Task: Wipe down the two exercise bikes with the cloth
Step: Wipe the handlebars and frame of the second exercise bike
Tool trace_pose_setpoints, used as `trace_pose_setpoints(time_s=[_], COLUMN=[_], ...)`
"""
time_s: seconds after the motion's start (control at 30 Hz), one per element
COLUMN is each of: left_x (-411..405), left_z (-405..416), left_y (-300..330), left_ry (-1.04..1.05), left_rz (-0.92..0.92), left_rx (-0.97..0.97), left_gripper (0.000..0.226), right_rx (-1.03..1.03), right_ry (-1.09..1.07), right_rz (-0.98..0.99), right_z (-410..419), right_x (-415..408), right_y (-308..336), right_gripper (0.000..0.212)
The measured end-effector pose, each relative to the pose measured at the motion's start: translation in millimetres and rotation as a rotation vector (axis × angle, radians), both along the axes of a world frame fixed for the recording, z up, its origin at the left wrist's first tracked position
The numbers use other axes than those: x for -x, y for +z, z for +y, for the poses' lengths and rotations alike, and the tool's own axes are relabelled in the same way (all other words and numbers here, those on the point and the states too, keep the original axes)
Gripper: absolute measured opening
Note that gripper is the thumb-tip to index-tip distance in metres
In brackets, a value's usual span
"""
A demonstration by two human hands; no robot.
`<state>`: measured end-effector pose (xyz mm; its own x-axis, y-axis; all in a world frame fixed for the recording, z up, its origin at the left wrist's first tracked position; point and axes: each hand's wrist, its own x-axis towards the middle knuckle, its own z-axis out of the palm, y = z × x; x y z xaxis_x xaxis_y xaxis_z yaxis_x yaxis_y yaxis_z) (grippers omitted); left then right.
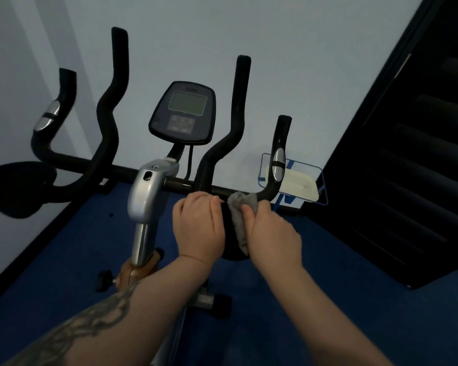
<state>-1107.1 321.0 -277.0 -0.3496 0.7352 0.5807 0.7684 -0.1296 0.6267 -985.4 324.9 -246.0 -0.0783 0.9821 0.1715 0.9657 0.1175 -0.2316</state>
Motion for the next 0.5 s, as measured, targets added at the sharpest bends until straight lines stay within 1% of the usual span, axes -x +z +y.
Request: trace_pose_setpoints(time_s=[0.07,0.13,0.2,0.23,0.3,0.37,0.43,0.5], left_x=[0,0,1,2,1,0,-1,0], left_z=[0,1,1,0,-1,-1,-1,0], left_y=[1,3,3,3,3,3,1,0], left_ry=[-0.004,-0.008,-0.027,-0.031,-0.039,-0.037,-0.03,-0.025], left_rz=[-0.005,-0.01,-0.012,0.0,-0.006,-0.032,-0.04,-0.031], left_rx=[-0.017,-0.028,-0.005,0.003,0.016,0.023,0.021,0.016], left_gripper=[0.046,0.044,0.045,0.045,0.047,0.05,0.049,0.049], right_rx=[0.026,0.111,0.128,0.093,0.012,-0.051,-0.02,0.08], right_ry=[0.033,0.114,0.138,0.125,0.001,-0.061,-0.072,-0.052], right_rz=[-0.064,0.005,0.078,0.14,0.223,0.232,0.226,0.182], right_z=[14,30,29,24,4,-18,-20,3], right_x=[-1,7,11,10,6,2,-1,-1], right_y=[7,17,19,16,6,-6,-5,6], right_gripper=[0.04,0.031,0.031,0.032,0.04,0.037,0.035,0.038])
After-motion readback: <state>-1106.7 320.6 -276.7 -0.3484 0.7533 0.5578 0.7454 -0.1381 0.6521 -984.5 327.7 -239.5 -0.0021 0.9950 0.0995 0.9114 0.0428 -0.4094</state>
